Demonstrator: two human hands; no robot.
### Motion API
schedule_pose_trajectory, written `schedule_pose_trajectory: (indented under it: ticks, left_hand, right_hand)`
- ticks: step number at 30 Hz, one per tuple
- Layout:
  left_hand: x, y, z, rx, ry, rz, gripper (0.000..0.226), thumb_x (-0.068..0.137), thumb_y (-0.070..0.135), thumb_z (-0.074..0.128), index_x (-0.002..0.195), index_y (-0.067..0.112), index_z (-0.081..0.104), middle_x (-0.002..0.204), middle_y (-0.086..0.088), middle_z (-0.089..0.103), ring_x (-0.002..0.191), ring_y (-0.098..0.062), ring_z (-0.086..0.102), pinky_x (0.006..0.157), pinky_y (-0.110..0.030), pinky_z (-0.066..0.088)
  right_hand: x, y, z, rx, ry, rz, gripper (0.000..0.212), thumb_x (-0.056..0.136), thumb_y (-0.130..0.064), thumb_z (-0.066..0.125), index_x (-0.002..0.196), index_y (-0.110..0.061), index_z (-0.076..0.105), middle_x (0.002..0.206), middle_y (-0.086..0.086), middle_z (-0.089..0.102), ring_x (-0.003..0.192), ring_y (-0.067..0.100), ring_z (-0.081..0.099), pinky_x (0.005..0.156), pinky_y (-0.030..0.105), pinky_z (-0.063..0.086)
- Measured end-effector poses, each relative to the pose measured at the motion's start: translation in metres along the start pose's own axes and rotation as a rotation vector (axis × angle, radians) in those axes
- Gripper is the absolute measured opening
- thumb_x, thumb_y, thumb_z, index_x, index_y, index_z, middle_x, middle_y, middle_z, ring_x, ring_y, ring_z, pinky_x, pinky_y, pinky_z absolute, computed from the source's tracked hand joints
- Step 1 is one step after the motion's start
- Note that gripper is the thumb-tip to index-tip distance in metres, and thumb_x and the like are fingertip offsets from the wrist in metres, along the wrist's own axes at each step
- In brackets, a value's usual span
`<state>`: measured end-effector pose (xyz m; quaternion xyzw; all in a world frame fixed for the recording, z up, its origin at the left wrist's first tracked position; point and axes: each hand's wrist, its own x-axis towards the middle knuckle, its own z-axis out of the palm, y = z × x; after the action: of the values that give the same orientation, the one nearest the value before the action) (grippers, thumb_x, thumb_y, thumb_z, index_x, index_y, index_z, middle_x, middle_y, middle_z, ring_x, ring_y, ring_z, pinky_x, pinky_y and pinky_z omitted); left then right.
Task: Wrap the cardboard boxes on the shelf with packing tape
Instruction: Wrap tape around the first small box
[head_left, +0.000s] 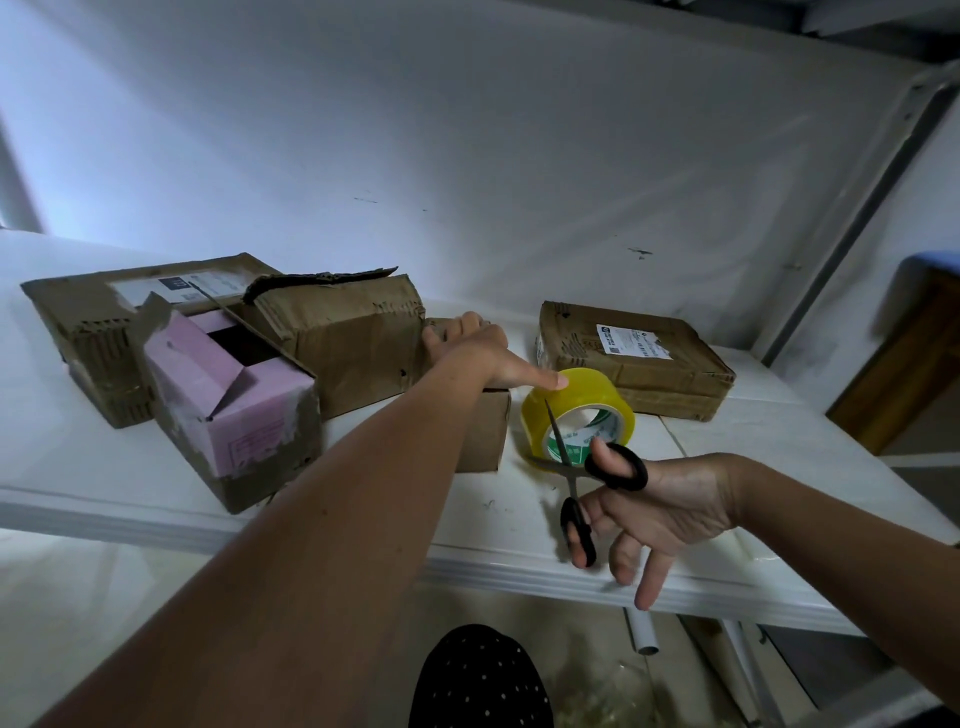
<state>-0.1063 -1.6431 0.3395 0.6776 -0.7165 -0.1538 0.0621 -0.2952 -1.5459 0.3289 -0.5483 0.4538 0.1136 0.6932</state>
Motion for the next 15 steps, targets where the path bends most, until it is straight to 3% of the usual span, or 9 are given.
schedule_pose_trajectory:
  ticks: [9,15]
  left_hand:
    - [0.001,0.0,0.001,-0.002,-0.002,-0.008,0.113,0.055,0.09,0.054,0.144,0.022,0.038,0.153,-0.005,0.021,0.144,-0.028,0.011,0.115,-0.05,0.007]
    - [0.001,-0.001,-0.001,0.0,0.005,-0.004,0.114,0.055,0.09,0.053,0.144,0.022,0.037,0.153,-0.005,0.02,0.144,-0.028,0.011,0.115,-0.052,0.007]
  right_hand:
    - [0.018,-0.007,0.002,0.099,0.13,-0.061,0.111,0.028,-0.092,0.061,0.099,-0.006,0.062,0.094,0.006,0.065,0.069,0.017,0.061,0.076,0.035,0.055]
    - [0.023,-0.012,0.003,0.184,0.252,-0.158,0.097,0.041,-0.091,0.057,0.091,-0.008,0.06,0.086,0.007,0.063,0.057,0.012,0.059,0.067,0.03,0.057]
